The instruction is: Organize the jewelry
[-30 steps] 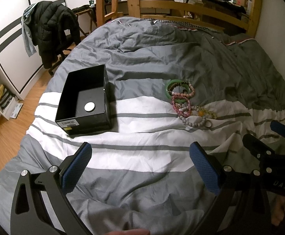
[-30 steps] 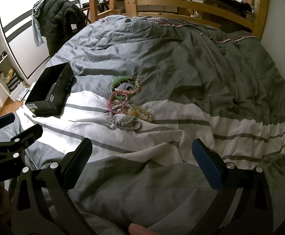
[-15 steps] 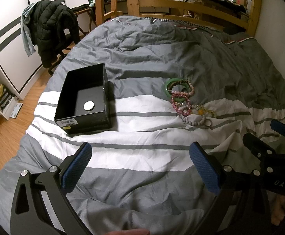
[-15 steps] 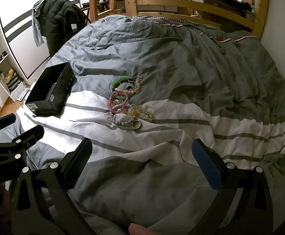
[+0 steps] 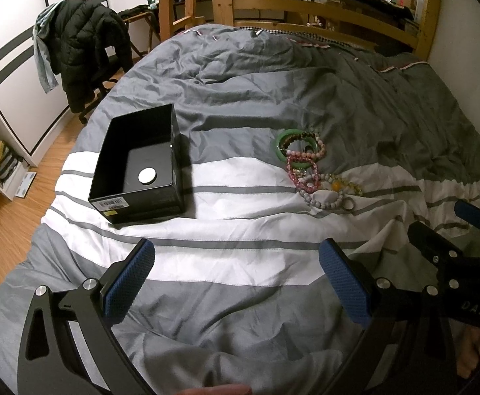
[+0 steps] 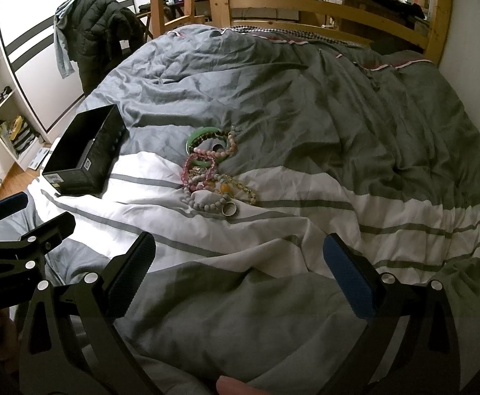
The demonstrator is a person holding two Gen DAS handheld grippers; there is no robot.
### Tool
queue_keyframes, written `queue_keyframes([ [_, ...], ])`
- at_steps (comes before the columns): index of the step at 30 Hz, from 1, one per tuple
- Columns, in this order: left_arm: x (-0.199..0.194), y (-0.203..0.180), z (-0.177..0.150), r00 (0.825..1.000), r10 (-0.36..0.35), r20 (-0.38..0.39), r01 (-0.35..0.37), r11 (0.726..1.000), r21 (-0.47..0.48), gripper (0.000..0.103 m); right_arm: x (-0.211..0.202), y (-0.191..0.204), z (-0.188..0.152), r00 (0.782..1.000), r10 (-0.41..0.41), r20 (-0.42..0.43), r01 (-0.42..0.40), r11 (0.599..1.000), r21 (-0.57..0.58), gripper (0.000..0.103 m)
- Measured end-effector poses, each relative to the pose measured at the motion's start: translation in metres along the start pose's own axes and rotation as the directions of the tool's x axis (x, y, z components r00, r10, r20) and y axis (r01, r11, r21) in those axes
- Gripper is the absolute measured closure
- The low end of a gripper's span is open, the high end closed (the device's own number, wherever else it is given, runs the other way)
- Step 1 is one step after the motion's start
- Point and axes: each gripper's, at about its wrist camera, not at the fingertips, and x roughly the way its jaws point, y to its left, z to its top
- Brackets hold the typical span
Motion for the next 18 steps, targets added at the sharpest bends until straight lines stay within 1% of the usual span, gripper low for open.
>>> queue_keyframes([
  [13,0.005,-0.002,0.001,1.0,0.0,-0.014,0.001,1.0,0.01,0.005,0.001,-0.001,0.0,1.0,0.003,-0.001,-0.003,1.0,0.002,0.002],
  [18,0.016,-0.003,0.003,0.999,-0.016,-0.035,0.017,1.0,0.025,0.005,0.006,-0.001,-0.006,0.999,0.039,-0.001,-0.039,0.999,-0.001,0.003],
])
